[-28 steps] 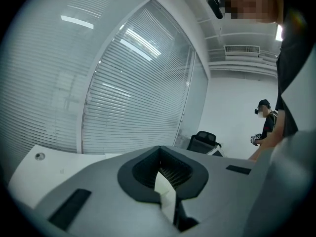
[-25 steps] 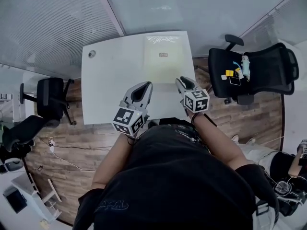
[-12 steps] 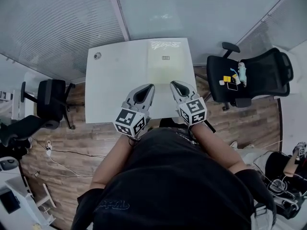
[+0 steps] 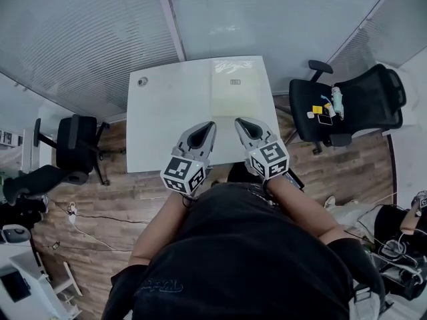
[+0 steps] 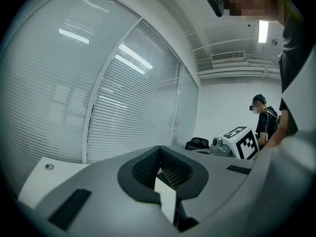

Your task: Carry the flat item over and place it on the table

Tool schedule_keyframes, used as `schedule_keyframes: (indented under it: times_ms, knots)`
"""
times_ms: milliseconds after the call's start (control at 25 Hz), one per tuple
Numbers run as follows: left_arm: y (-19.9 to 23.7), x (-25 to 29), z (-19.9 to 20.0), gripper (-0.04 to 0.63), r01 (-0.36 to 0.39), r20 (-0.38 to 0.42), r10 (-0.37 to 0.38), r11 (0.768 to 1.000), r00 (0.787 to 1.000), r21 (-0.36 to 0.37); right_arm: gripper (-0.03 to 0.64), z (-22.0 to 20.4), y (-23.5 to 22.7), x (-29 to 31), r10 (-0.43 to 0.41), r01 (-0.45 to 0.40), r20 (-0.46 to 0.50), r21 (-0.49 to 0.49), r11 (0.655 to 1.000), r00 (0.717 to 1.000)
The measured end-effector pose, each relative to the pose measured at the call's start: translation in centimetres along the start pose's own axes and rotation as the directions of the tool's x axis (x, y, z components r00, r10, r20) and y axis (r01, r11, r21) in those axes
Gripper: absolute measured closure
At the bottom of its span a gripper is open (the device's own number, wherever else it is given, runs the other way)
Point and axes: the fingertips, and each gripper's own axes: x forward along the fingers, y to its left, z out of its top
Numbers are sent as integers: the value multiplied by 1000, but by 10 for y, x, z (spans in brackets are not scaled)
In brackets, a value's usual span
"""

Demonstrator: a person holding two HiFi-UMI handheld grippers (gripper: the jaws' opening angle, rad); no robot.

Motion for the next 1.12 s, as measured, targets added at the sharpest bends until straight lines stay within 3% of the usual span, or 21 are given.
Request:
schedule_keyframes:
  times_ms: [680,840,1120]
  knots:
    - [-30,-27,-1,583,12,26,-12,1000,1000,3,595,3,9,-43,35,-35,15,3,999,999]
    - [-39,-26,-5,582,-13,35,14,999,999,-32,595,1,4,-58,69,-69,2,-3,998,998]
    - [-83,-11,-20,583,-20,29,22,998,999,-58,595,-16,-14,-96,95,-95,-6,4,995,995]
